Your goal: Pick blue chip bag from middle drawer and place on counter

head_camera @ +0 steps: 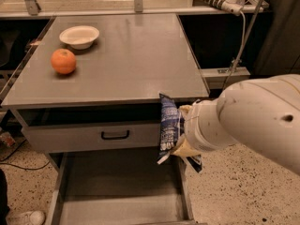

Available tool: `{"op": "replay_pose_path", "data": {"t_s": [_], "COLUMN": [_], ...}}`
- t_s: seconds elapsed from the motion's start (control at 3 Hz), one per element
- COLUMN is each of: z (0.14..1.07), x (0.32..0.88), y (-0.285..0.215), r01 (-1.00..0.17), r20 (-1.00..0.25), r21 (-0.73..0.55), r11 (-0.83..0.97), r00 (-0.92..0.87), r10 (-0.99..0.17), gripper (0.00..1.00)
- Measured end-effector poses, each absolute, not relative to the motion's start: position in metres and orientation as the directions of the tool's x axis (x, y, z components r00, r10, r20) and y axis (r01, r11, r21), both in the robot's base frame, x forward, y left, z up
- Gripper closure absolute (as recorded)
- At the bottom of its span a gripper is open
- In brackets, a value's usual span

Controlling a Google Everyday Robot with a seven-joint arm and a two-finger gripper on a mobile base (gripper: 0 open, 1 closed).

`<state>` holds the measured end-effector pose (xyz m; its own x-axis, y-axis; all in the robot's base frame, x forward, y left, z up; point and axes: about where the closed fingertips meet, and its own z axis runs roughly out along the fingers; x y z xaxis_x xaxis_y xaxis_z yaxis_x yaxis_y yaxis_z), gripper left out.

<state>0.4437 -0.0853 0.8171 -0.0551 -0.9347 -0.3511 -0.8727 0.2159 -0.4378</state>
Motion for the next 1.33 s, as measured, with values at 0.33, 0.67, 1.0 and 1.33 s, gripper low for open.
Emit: {"op": "replay_pose_path", "data": {"t_s": [0.33,0.67,1.0,1.33], "z": [0.836,0.881,0.886,0.89], "x": [0.468,0.519,0.521,0.523], "y": [-0.092,-0.092,-0.09,-0.087], "r01": [-0.86,-0.844,-0.84,-0.846], "r20": [-0.371,-0.362,-0.365,-0.366], "r21": [-0.456,-0.499,-0.506,-0.504], "r11": [0.229,0.195,0.196,0.173], "r00": [-0.051,-0.002,0.003,0.028], "r10": [-0.927,-0.932,-0.931,-0.93], "gripper": [1.0,1.0,1.0,1.0]}}
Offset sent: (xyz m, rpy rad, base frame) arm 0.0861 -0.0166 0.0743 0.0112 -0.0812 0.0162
